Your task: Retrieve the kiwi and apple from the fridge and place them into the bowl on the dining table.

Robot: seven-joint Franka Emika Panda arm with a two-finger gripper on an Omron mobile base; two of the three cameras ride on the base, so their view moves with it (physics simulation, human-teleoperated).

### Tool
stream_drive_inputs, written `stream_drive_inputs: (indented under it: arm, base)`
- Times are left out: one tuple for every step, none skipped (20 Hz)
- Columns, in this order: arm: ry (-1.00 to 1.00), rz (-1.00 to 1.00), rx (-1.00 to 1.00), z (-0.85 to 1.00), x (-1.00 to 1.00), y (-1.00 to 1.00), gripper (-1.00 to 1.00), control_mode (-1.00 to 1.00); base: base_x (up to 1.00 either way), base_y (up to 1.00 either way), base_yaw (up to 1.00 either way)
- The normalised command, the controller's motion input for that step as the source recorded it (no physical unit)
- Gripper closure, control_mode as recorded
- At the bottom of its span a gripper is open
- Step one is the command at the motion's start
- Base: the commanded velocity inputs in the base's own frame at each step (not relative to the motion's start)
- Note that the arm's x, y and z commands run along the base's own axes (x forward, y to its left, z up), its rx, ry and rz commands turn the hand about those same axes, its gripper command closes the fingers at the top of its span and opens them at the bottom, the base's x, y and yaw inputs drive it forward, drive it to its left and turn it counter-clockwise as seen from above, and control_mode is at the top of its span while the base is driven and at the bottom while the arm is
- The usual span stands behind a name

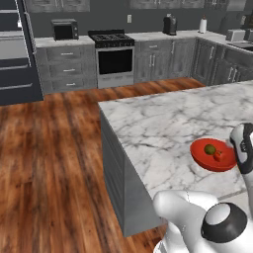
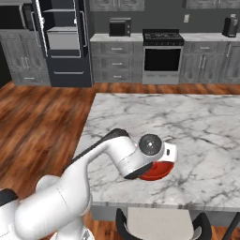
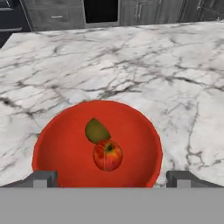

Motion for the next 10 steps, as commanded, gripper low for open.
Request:
stream_drive_inputs:
  arm:
    - [-0.17, 0.00, -0.04, 0.86, -0.57, 0.00, -1.00, -1.00]
    - [-0.17, 0.00, -0.05, 0.79, -0.59, 0.00, -1.00, -1.00]
    - [-0.14, 0.00, -0.07, 0.66, -0.66, 0.01, -1.00, -1.00]
    - [-0.12, 0.00, -0.08, 0.57, -0.64, 0.09, -1.00, -1.00]
    - [-0.12, 0.00, -0.09, 0.52, -0.61, 0.16, -1.00, -1.00]
    - [-0.13, 0.00, -0.10, 0.45, -0.54, 0.24, -1.00, -1.00]
    - [-0.16, 0.01, -0.10, 0.46, -0.53, 0.30, -1.00, -1.00]
    - [-0.18, 0.02, -0.11, 0.47, -0.55, 0.33, -1.00, -1.00]
    - [-0.18, 0.03, -0.11, 0.50, -0.57, 0.36, -1.00, -1.00]
    - [-0.17, 0.03, -0.13, 0.52, -0.58, 0.39, -1.00, -1.00]
  base:
    - [0.00, 0.00, 0.00]
    - [0.00, 0.00, 0.00]
    - [0.00, 0.00, 0.00]
    - [0.00, 0.00, 0.00]
    - [0.00, 0.00, 0.00]
    - [0.00, 0.00, 0.00]
    - [0.00, 0.00, 0.00]
    - [0.00, 0.00, 0.00]
    - [0.00, 0.00, 0.00]
    - [0.00, 0.00, 0.00]
